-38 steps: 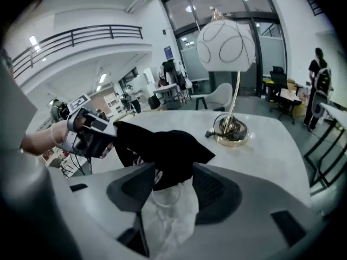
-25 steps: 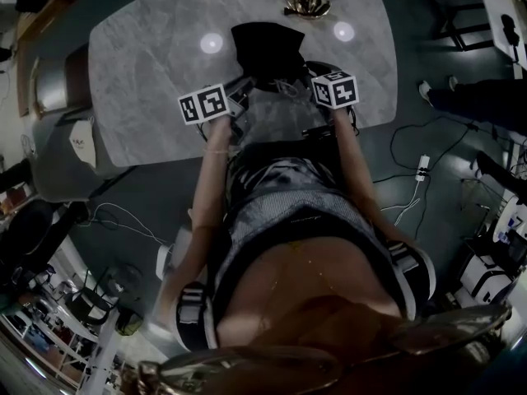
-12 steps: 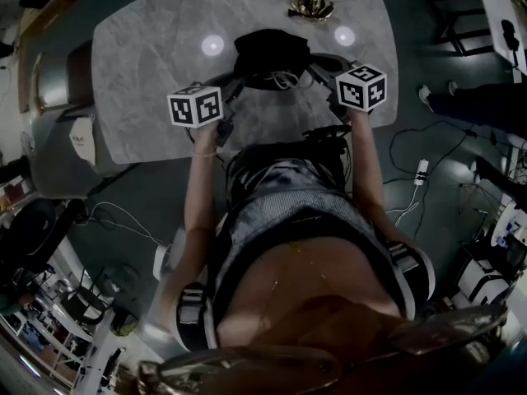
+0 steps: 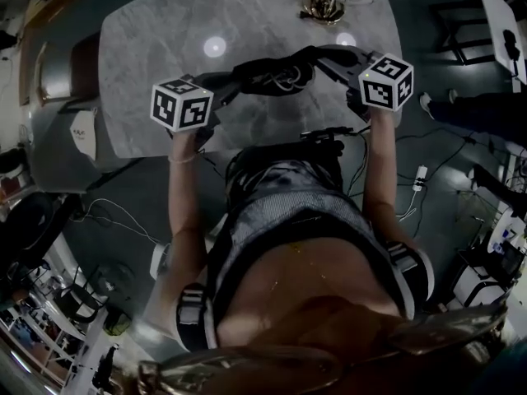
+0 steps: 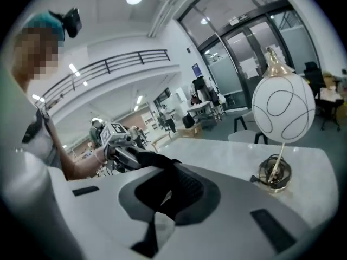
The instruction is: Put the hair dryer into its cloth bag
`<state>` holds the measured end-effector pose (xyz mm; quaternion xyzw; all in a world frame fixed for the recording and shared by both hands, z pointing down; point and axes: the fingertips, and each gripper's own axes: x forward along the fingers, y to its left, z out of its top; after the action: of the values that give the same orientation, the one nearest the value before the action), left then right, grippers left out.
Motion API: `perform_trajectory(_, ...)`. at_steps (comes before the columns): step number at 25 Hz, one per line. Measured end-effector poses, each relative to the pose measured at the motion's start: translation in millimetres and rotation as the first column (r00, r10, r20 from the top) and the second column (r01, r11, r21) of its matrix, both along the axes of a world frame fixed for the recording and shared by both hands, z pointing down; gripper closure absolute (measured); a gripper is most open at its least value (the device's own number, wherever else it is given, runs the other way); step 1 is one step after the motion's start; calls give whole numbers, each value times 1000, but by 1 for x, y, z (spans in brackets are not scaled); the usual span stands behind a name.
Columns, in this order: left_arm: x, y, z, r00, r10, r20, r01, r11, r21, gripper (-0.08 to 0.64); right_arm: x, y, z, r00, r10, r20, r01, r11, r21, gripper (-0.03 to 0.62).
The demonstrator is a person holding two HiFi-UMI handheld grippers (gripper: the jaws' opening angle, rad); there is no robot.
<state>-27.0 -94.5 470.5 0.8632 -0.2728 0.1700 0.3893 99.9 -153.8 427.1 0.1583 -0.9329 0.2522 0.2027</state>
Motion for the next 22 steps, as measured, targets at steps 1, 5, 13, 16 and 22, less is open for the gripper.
perform_trajectory(1,-3,2,-7,999,-1,-49,1,1000,-3,549,-3,3,-6,999,-3,47,4,1000,-25,523)
perform_trajectory(5,-21,9,-4,997,-25,-79,24,1000,-16,549,-19,13,-6,997,2,81,4,997,-75,523)
perform_trajectory(13,-60,24,1,993,-53,-101,52,999,-7,549,-60,19,-1,995,94,32,-93,995,-24,523)
perform_trajectory(16,-77,15,0,989,-97,-110,96,995,-10,549,-71,17,1,996,86,6,-86,996,-20,523)
perform_trajectory(22,-89,16,30,993,-89,79,86,996,36,548,-89,13,14,993,114,36,-110,990,-85,523)
